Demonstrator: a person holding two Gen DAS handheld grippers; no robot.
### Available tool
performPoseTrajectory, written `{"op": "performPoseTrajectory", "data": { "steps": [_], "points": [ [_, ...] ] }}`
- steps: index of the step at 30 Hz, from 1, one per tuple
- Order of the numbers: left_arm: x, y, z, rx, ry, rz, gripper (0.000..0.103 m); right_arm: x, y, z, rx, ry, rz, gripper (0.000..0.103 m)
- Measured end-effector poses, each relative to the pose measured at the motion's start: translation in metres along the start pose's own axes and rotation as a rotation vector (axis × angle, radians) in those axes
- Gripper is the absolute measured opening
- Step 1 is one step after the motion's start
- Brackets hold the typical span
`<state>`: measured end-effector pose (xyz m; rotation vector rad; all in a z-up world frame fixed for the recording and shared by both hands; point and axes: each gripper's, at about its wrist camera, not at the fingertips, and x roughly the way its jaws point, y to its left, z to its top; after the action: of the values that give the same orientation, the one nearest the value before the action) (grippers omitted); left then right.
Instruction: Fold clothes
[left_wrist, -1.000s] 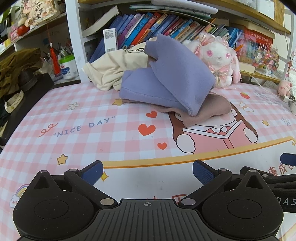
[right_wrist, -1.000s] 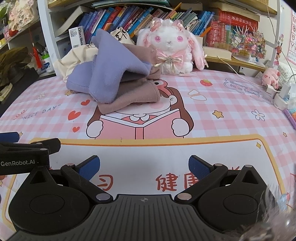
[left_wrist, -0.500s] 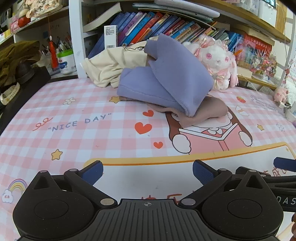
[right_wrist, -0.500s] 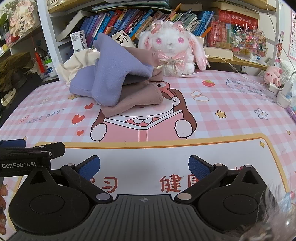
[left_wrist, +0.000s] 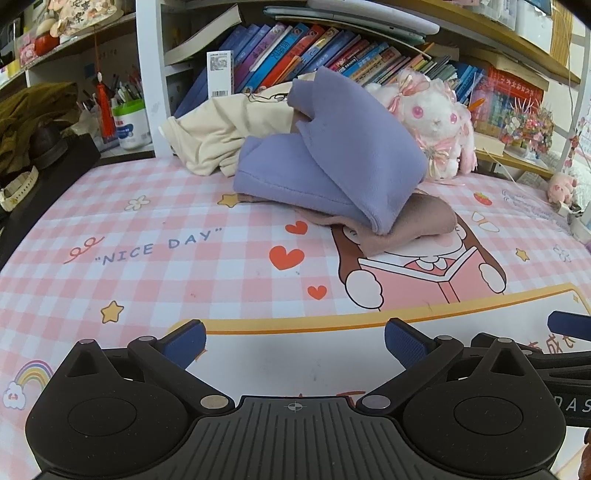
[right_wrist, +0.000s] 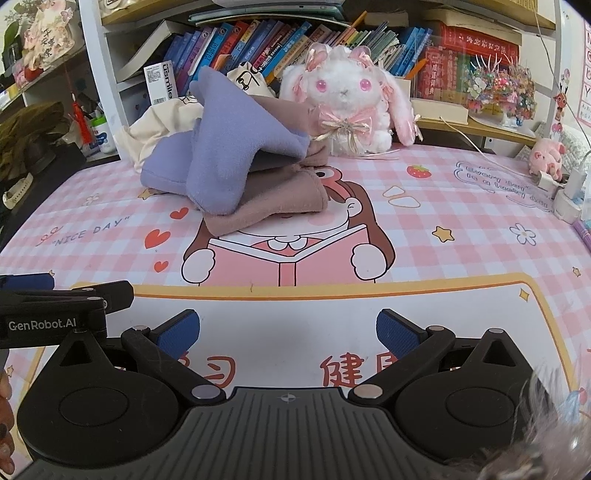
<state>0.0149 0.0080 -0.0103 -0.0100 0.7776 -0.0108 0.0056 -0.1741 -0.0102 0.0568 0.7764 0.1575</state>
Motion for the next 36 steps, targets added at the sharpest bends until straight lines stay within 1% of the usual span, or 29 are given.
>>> {"op": "performPoseTrajectory", "data": {
  "steps": [3,12,19,27,32,36],
  "points": [
    [0.0,-0.002,0.0,0.012,-0.003,0.013,0.103,0.002,0.0,0.001,-0.002,0.017,0.009,0.103],
    [0.001,-0.001,0.003,0.012,-0.012,0.015,0.103,0.002,0.002,0.003,-0.023,-0.006,0.006,0.103],
    [0.004,-0.002,0.004,0.011,-0.002,0.02,0.103,0.006,-0.001,0.004,-0.017,0.007,0.025,0.103],
    [0.01,-0.009,0.0,0.001,0.041,0.033,0.103,0.013,-0.011,0.003,-0.034,0.033,0.052,0.103],
    [0.014,-0.019,-0.003,-0.01,0.066,0.048,0.103,0.017,-0.02,0.002,-0.052,0.05,0.069,0.103],
    [0.017,-0.027,-0.006,-0.025,0.096,0.045,0.103,0.019,-0.03,0.003,-0.072,0.049,0.09,0.103]
  ]
}}
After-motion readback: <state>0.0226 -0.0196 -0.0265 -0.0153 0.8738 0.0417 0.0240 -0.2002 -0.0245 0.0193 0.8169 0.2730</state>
